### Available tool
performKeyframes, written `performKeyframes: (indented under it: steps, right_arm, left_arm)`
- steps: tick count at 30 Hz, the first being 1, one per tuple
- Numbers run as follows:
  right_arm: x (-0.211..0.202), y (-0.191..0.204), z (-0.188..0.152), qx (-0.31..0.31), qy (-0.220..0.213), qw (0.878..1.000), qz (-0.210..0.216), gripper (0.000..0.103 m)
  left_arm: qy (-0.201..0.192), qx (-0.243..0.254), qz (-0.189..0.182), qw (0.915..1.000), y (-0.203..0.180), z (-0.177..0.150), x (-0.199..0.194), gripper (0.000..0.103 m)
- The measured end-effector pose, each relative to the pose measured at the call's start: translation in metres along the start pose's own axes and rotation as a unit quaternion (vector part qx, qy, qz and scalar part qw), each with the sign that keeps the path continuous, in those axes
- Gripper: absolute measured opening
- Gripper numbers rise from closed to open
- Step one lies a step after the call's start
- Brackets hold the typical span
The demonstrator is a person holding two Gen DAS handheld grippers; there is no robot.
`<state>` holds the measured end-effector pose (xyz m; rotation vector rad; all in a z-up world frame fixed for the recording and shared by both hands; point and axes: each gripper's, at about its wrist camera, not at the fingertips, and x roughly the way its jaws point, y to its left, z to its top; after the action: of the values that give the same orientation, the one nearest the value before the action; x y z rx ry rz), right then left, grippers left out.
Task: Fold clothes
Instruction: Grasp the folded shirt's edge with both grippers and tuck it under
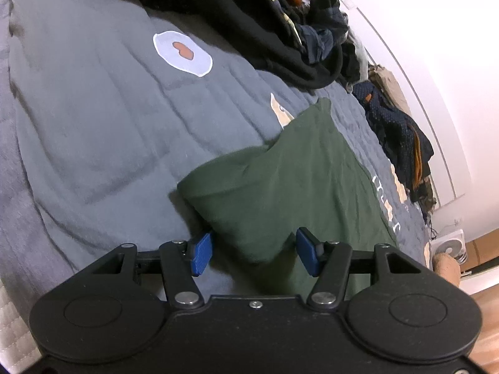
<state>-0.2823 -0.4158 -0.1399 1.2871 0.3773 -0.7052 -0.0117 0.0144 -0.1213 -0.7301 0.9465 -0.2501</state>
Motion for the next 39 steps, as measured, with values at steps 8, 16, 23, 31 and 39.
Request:
performKeyframes:
  steps: [8,16,23,31,39]
  right_arm:
    - [0.006,0.003,0.0,-0.014,0.004,1.0,-0.01,0.056]
    - [0.007,0.007,0.0,-0.028,-0.002,0.999,-0.016,0.022]
    - [-0.008,0.006,0.007,-0.014,-0.043,0.999,0.0,0.003]
    - [-0.011,0.002,0.014,-0.005,-0.045,0.999,-0.005,0.003]
    - [-0.015,-0.001,0.014,-0.004,-0.034,0.999,-0.036,0.011]
  left_arm:
    - [-0.001,0.014,0.002,0.9999,-0.003,-0.001,0.003,0.052]
    - [-0.002,0.034,0.01,0.9994,-0.005,0.001,0.003,0.016]
    - [-0.02,0.003,-0.018,0.9996,-0.001,0.02,-0.013,0.005]
    - [-0.002,-0.008,-0.001,1.0,0.008,0.037,-0.017,0.005]
    - [-0.012,0.0,0.03,0.9995,0.006,0.036,-0.028,0.016]
